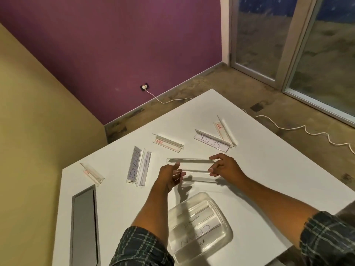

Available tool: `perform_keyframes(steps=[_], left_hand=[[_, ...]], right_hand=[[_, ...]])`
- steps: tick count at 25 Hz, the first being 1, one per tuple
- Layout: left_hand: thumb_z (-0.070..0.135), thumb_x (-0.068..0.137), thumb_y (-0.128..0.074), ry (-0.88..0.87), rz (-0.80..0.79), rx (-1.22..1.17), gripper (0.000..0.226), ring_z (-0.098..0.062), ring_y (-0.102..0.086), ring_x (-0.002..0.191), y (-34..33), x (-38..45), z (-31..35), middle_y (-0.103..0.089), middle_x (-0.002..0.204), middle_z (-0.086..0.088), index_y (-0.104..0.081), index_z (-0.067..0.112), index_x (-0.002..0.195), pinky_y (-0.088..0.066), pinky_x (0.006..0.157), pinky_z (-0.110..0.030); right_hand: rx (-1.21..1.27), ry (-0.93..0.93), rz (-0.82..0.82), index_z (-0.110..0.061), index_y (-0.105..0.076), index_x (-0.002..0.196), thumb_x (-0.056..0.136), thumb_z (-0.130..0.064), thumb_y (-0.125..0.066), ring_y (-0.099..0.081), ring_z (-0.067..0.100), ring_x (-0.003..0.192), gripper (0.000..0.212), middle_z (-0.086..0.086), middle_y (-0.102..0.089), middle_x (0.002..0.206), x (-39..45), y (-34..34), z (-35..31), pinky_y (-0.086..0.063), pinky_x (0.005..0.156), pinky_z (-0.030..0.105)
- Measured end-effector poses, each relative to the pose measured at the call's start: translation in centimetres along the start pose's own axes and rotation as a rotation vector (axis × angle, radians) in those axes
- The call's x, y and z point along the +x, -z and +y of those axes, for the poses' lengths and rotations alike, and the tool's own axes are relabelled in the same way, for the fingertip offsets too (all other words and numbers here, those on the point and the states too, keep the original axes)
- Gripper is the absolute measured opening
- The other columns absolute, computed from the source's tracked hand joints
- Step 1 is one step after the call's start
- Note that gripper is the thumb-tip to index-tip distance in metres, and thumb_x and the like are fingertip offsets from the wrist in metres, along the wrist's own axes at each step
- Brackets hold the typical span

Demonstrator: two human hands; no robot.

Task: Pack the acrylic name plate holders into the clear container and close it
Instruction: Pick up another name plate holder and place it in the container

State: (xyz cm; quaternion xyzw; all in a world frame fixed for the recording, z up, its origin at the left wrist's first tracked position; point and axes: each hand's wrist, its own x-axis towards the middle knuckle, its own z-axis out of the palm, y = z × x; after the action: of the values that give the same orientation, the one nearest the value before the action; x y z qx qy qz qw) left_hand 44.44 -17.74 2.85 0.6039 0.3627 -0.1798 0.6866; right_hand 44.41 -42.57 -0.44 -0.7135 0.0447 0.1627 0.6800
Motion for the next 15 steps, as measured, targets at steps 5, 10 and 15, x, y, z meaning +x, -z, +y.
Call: perform_keyframes(steps=[5,10,15], left_hand=[[0.032,0.092,-0.071,-0.011,0.058,-0.096,0.032,-0.032,-0.069,0.097,4.4,-2.6,-0.7,-0.067,0.123,-0.021,-0.065,0.006,0.111,-0.055,0.094,-0.047],[0.025,0.086,-0.077,0.007,0.059,-0.129,0.035,-0.031,-0.067,0.089,7.7,-5.0,-2.2,-0.063,0.099,-0.014,-0.068,0.009,0.115,-0.058,0.085,-0.044],[0.017,0.087,-0.070,-0.021,0.023,-0.032,0.017,-0.022,-0.065,0.068,10.6,-6.0,-3.4,-0.065,0.089,-0.003,-0.071,0.011,0.103,-0.057,0.069,-0.035]], right_hand=[[-0.158,0.185,-0.143,-0.024,-0.060,0.107,0.085,-0.002,-0.071,-0.071,0.014,0.074,0.033,0.003,-0.074,0.080,-3.8,-7.7,0.1,-0.058,0.067,0.029],[-0.467,0.399,-0.243,-0.033,-0.059,0.118,0.092,-0.031,-0.067,-0.069,0.008,0.082,0.027,-0.011,-0.074,0.094,-7.6,-12.3,0.6,-0.058,0.074,0.030],[-0.740,0.630,-0.365,-0.042,-0.056,0.125,0.093,-0.071,-0.040,-0.067,0.008,0.074,0.046,-0.018,-0.070,0.076,-9.3,-12.0,0.8,-0.051,0.069,0.021]])
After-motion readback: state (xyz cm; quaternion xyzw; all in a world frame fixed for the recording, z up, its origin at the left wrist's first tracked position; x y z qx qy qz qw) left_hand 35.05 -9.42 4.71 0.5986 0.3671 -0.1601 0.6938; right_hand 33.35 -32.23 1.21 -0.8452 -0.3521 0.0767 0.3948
